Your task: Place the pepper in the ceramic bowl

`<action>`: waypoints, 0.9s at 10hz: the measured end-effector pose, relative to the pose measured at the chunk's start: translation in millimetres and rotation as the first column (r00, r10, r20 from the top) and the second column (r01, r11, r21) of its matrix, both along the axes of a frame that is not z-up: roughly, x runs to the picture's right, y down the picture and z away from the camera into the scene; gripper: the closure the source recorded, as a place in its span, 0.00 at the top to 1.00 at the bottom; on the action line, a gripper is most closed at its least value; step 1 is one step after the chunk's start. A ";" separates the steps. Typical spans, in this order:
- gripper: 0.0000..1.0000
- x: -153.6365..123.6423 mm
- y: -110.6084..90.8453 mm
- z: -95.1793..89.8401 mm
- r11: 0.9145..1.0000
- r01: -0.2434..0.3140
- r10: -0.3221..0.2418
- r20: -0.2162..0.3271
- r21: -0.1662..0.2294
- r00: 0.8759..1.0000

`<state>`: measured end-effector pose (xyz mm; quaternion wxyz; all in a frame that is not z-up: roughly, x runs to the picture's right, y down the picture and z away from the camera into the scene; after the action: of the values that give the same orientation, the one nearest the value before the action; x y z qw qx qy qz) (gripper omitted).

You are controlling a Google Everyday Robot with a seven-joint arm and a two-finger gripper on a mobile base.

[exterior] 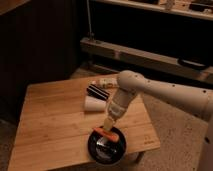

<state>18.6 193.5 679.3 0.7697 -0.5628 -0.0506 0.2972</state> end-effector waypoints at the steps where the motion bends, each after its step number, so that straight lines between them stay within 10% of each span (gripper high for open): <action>1: 0.20 7.8 10.3 -8.2 1.000 0.007 -0.007 0.013 -0.015 1.000; 6: 0.72 0.6 26.2 -21.0 0.998 0.012 -0.008 0.077 -0.054 0.997; 9: 0.80 -9.2 27.9 -21.0 0.998 -0.004 0.009 0.089 -0.062 0.996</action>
<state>9.4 221.4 658.3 0.7480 -0.5987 -0.0777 0.2756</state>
